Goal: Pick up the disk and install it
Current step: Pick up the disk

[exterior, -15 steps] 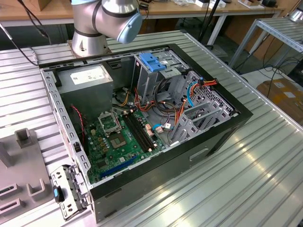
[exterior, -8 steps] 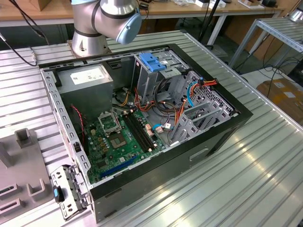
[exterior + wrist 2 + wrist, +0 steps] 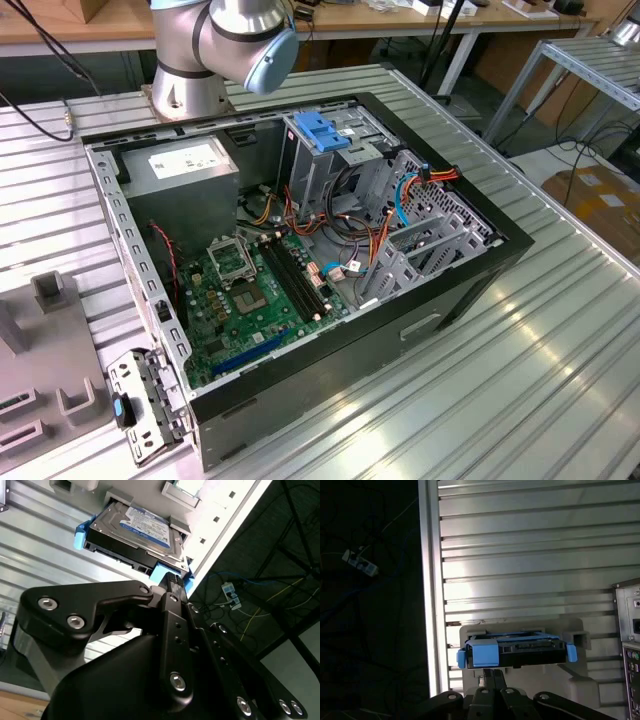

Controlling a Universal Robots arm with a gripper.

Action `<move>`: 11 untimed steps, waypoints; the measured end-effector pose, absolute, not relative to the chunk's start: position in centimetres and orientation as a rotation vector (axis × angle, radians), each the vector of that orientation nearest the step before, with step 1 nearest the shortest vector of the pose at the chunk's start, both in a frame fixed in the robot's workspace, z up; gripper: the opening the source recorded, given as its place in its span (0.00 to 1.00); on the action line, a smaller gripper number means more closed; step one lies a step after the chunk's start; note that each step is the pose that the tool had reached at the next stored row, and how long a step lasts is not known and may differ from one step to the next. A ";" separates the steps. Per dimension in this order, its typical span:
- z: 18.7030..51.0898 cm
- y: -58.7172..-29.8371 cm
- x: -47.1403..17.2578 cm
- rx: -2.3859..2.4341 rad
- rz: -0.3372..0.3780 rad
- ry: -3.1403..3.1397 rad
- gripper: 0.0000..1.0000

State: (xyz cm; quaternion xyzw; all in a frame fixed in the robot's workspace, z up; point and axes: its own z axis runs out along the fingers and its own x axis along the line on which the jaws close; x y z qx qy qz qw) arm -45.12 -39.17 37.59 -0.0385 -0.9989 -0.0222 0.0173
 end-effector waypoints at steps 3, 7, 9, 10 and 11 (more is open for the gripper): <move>37.6 -39.2 -45.1 -0.120 -0.069 -3.104 0.11; 37.6 -39.2 -45.1 -0.029 -0.068 -3.105 0.11; 37.6 -39.2 -45.1 0.041 -0.067 -3.104 0.11; 37.6 -39.2 -45.1 0.084 -0.066 -3.102 0.11; 37.6 -39.2 -45.1 0.110 -0.066 -3.101 0.11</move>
